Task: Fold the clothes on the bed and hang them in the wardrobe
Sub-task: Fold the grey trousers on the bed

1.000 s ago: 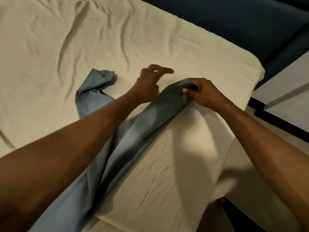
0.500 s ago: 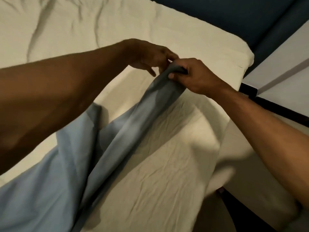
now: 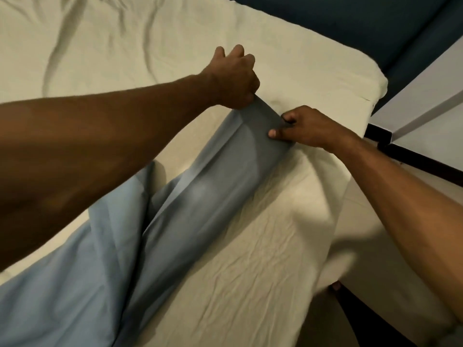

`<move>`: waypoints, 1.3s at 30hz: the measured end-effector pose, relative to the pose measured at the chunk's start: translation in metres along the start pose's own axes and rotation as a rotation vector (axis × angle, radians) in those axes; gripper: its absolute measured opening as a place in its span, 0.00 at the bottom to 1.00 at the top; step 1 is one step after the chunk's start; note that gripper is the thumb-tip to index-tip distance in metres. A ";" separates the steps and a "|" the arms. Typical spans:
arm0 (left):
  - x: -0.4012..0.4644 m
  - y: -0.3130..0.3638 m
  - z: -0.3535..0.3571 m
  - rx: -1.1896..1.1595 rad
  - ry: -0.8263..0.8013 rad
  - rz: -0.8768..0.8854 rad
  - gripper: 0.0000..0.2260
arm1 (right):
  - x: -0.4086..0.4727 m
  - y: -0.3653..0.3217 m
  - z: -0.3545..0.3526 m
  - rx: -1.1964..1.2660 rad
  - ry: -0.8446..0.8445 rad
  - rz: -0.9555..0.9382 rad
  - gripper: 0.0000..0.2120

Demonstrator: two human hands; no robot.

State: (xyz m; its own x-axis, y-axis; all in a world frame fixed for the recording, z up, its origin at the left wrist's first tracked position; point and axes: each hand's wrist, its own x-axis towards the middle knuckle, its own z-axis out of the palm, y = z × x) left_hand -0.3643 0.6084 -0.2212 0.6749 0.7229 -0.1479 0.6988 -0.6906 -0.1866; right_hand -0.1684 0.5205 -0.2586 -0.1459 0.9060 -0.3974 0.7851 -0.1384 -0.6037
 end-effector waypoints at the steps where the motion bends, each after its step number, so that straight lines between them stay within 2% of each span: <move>1: 0.000 0.003 0.004 -0.066 0.001 -0.030 0.13 | -0.003 0.002 0.002 -0.013 0.001 0.010 0.22; 5: 0.004 0.019 0.016 -0.291 0.022 -0.033 0.13 | -0.010 0.007 0.009 -0.010 -0.030 0.080 0.15; 8: 0.007 0.028 0.015 -0.452 -0.030 0.010 0.14 | -0.014 0.013 0.011 -0.022 -0.054 0.060 0.10; 10: 0.009 0.027 0.016 -0.428 -0.172 0.058 0.15 | -0.019 0.018 0.011 -0.019 -0.041 0.056 0.10; 12: 0.010 0.020 0.020 -0.270 -0.291 0.075 0.15 | -0.023 0.024 0.012 -0.057 -0.006 0.060 0.12; 16: 0.010 0.022 0.023 -0.132 -0.140 0.021 0.13 | -0.025 0.031 0.014 -0.083 0.100 0.074 0.18; 20: 0.010 0.035 0.027 -0.225 -0.130 -0.042 0.13 | -0.023 0.034 0.023 -0.185 0.125 0.095 0.20; 24: 0.008 0.022 0.041 -0.425 -0.325 -0.054 0.12 | -0.025 0.045 0.030 -0.252 0.149 0.053 0.17; 25: 0.007 0.021 0.042 -0.435 -0.333 -0.062 0.12 | -0.026 0.046 0.030 -0.246 0.162 0.045 0.18; 29: 0.010 0.035 0.044 -0.323 -0.123 -0.181 0.11 | -0.024 0.047 0.034 -0.296 0.209 0.072 0.19; 32: 0.009 0.054 0.053 -0.227 -0.045 -0.170 0.12 | -0.023 0.042 0.048 -0.460 0.291 0.126 0.10; 33: 0.008 0.055 0.058 -0.251 -0.014 -0.177 0.13 | -0.024 0.039 0.053 -0.492 0.340 0.155 0.09; 35: 0.003 0.051 0.064 -0.382 0.084 -0.264 0.15 | -0.025 0.032 0.063 -0.551 0.480 0.171 0.15; 37: -0.014 0.051 0.066 -0.546 0.250 -0.410 0.13 | -0.027 0.020 0.074 -0.585 0.603 0.033 0.18; 39: -0.048 0.059 0.071 -0.632 0.476 -0.512 0.11 | -0.028 0.008 0.088 -0.524 0.538 -0.220 0.19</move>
State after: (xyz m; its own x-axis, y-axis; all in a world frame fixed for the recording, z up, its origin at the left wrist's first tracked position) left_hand -0.3727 0.5347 -0.2944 0.1786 0.9530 0.2448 0.8419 -0.2768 0.4633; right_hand -0.2117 0.4591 -0.3134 -0.1247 0.9786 0.1638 0.9733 0.1527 -0.1713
